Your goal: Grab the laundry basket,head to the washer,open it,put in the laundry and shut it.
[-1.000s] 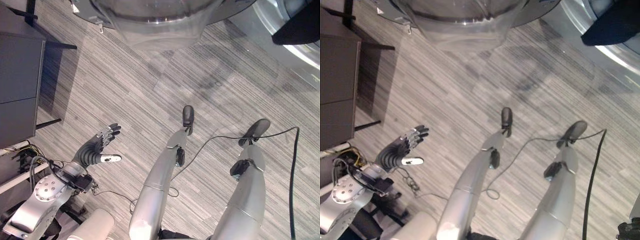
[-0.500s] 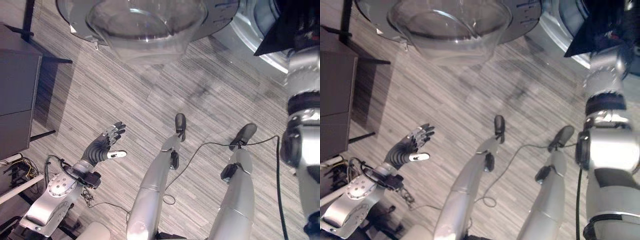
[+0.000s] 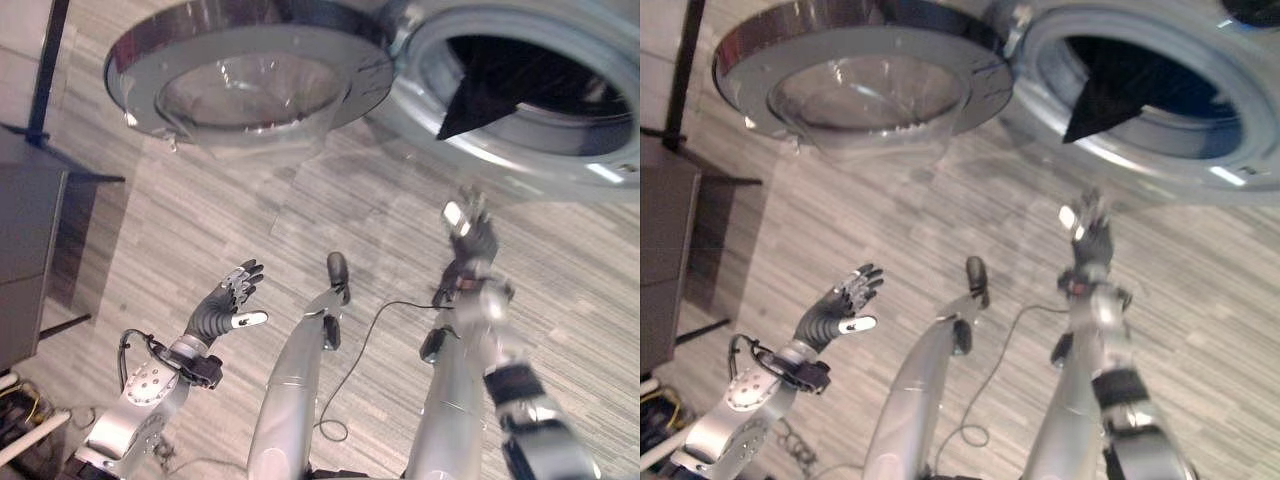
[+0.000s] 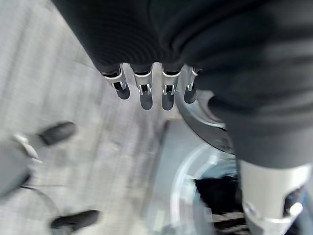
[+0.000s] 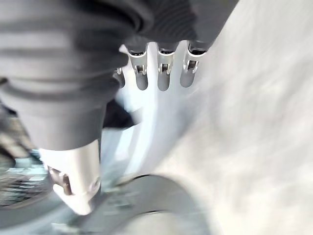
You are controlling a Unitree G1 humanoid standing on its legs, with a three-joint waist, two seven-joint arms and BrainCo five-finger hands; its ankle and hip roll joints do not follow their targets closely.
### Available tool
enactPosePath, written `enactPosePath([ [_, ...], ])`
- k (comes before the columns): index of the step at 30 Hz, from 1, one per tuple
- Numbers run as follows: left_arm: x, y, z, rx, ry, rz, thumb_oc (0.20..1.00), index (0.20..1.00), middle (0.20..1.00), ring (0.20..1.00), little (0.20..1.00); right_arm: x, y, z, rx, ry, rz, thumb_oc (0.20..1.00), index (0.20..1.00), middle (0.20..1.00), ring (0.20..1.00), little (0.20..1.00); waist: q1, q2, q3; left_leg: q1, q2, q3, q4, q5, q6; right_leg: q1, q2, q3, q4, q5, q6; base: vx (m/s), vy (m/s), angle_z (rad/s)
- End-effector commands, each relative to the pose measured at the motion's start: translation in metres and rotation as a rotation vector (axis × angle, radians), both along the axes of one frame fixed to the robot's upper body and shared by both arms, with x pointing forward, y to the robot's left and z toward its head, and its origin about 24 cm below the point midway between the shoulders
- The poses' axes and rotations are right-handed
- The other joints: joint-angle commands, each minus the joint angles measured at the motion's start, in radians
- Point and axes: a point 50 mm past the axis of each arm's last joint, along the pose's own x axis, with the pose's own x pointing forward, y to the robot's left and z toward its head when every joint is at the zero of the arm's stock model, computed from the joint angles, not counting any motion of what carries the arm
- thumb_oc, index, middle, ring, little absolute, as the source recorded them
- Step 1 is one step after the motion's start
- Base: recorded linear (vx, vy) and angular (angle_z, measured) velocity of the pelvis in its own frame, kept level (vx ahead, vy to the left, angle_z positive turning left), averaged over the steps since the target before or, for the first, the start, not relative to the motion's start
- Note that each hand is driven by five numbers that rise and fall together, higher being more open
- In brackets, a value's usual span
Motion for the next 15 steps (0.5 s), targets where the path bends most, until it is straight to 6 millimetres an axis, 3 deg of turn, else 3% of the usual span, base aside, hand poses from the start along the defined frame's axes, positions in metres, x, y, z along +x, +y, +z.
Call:
enactPosePath([
  [1,-0.013,0.008,-0.016,0.012,0.04,0.064,1.0,1.0,1.0,1.0,1.0,-0.008,-0.002,-0.008,-0.111,0.038,0.079,1.0,1.0,1.0,1.0,1.0,0.003,-0.031,-0.021,0.068,0.047,-0.105,-0.061,-0.038,-0.091,0.106,-0.021,-0.02,0.091,-0.138,0.046,0.04,-0.07,-0.11],
  [2,-0.012,0.014,-0.022,0.021,0.06,0.108,1.0,1.0,1.0,1.0,1.0,-0.029,-0.009,-0.035,-0.134,0.162,0.095,1.0,1.0,1.0,1.0,1.0,-0.013,-0.049,-0.028,0.131,0.055,-0.114,-0.055,-0.047,-0.091,0.176,-0.013,-0.028,0.083,-0.145,0.04,0.05,-0.05,-0.11],
  [6,-0.013,0.032,-0.051,0.074,0.147,0.245,1.0,1.0,1.0,1.0,1.0,-0.067,-0.026,-0.072,-0.115,0.35,0.063,1.0,1.0,1.0,1.0,1.0,-0.043,-0.087,-0.079,0.35,0.061,-0.115,-0.062,-0.09,-0.086,0.407,0.013,-0.033,0.03,-0.162,0.041,0.13,0.011,-0.1],
  [11,-0.018,0.045,-0.08,0.044,0.265,0.388,1.0,1.0,1.0,1.0,1.0,-0.079,-0.047,-0.073,-0.122,0.378,-0.029,1.0,1.0,1.0,1.0,1.0,-0.071,-0.101,-0.135,0.502,0.063,-0.096,-0.075,-0.107,-0.063,0.557,0.021,-0.024,-0.024,-0.147,0.04,0.09,0.059,-0.1],
  [13,-0.028,0.051,-0.101,0.076,0.351,0.45,1.0,1.0,1.0,1.0,1.0,-0.079,-0.07,-0.061,-0.138,0.335,-0.166,1.0,1.0,1.0,1.0,1.0,-0.085,-0.098,-0.195,0.603,0.062,-0.084,-0.094,-0.147,-0.049,0.641,0.009,-0.021,-0.034,-0.15,0.053,0.2,0.094,-0.19],
  [15,-0.031,0.05,-0.107,0.077,0.378,0.462,1.0,1.0,1.0,1.0,1.0,-0.08,-0.077,-0.054,-0.141,0.303,-0.22,1.0,1.0,1.0,1.0,1.0,-0.087,-0.092,-0.211,0.645,0.051,-0.08,-0.113,-0.157,-0.039,0.667,0.002,-0.023,-0.023,-0.146,0.06,0.18,0.098,-0.21],
])
